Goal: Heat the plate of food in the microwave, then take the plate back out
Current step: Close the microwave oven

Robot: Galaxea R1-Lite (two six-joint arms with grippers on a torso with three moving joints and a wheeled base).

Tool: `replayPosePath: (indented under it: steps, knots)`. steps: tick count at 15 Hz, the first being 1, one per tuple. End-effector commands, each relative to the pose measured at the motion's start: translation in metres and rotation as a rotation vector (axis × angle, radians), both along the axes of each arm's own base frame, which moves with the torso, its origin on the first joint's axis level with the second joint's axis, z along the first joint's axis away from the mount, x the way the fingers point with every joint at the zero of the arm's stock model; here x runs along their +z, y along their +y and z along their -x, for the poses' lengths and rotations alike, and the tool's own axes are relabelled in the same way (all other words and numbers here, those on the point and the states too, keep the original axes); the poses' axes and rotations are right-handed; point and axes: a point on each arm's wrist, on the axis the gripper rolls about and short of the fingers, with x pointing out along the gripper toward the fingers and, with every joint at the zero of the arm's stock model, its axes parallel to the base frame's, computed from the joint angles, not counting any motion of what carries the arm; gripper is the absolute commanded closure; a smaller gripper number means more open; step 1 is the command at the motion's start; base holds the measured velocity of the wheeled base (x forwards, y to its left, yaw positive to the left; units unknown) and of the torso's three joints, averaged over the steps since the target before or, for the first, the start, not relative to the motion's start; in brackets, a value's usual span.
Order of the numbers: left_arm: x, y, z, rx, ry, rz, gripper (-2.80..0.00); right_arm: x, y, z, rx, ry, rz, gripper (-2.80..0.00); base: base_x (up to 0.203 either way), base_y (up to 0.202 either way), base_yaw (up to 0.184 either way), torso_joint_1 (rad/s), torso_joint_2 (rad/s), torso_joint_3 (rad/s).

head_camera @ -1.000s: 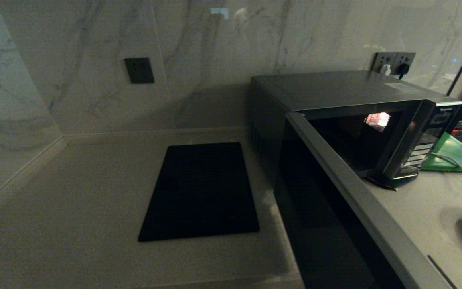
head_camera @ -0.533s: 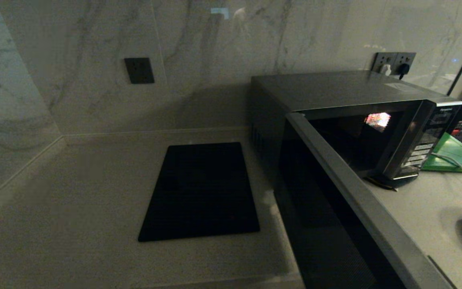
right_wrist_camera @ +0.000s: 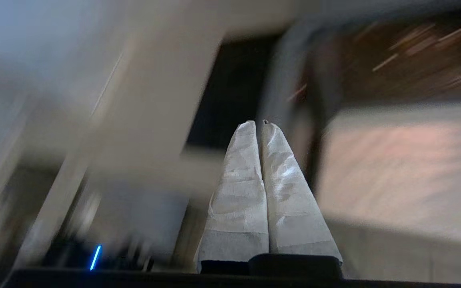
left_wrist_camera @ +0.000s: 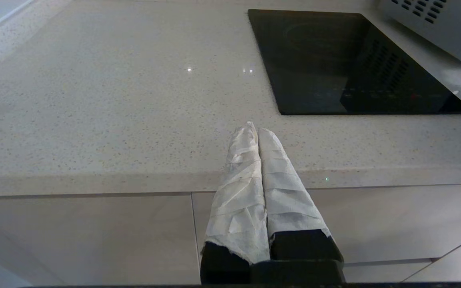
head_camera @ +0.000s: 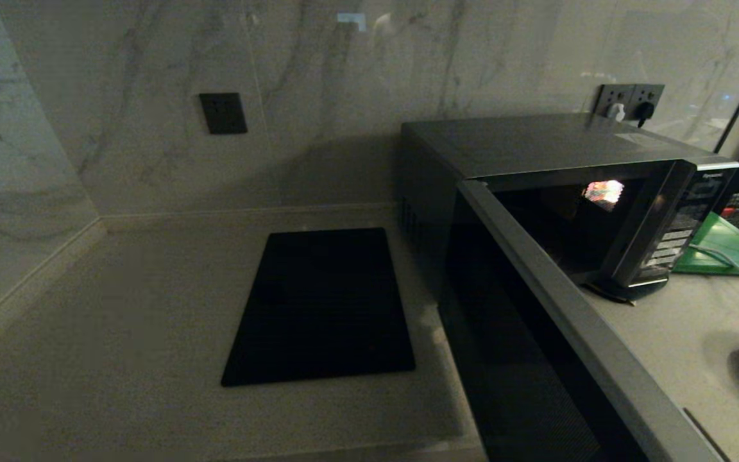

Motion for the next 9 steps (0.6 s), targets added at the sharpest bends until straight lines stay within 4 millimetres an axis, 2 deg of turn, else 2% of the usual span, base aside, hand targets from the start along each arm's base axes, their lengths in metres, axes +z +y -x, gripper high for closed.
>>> replayPosePath:
  steps: [1,5,9]
  knots:
    - [0.0,0.0,0.0,0.001,0.0,0.001,0.0,-0.013,0.029,-0.002,0.148,0.112,0.054,0.0,0.0,0.0,0.0,0.0,0.0,0.0]
    - [0.0,0.0,0.0,0.001,0.001,0.001,0.0,-0.031,0.058,-0.003,0.242,0.252,0.137,0.0,0.0,0.0,0.0,0.0,0.0,0.0]
    - [0.0,0.0,0.0,0.001,0.001,0.001,0.0,-0.044,0.076,-0.004,0.286,0.324,0.227,0.0,0.0,0.0,0.0,0.0,0.0,0.0]
